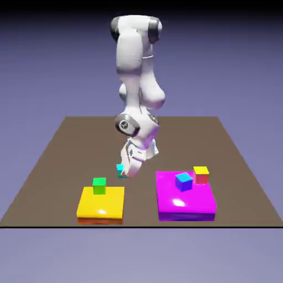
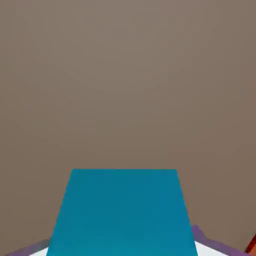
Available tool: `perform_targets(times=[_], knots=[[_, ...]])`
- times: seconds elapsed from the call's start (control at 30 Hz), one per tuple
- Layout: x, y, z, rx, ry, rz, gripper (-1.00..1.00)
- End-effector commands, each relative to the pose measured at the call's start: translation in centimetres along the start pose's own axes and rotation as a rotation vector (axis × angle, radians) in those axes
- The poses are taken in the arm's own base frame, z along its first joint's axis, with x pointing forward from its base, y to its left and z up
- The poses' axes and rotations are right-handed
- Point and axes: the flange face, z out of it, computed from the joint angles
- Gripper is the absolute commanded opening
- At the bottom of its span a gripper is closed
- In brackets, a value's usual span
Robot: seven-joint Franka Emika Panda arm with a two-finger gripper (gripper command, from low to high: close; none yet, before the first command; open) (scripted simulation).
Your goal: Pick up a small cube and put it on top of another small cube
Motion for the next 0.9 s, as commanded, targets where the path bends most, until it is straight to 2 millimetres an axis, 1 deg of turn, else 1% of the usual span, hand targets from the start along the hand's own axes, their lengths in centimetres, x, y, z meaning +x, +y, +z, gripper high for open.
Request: perform_targets(times=[0.0,0.13,0.23,0.33,0.43,0.53,0.63,0.73,0.83,0.87], knots=[[0.0,0.0,0.0,0.0,0.0,0.0,-1.0],[3.6,4.3,-1.7,-0.063,-0.046,0.081,-1.0],[6.6,6.8,-3.7,-0.09,-0.071,0.142,-1.0],[9.7,8.5,-6.1,-0.098,-0.089,0.2,-1.0],[12.9,9.4,-9.0,-0.087,-0.101,0.251,-1.0],[16.0,9.5,-12.1,-0.058,-0.11,0.293,-1.0],[19.1,8.8,-15.6,-0.012,-0.116,0.322,-1.0],[22.0,7.2,-19.3,0.048,-0.123,0.335,-1.0],[24.6,4.8,-23.2,0.121,-0.13,0.331,-1.0],[24.9,4.4,-23.8,0.132,-0.131,0.328,-1.0]])
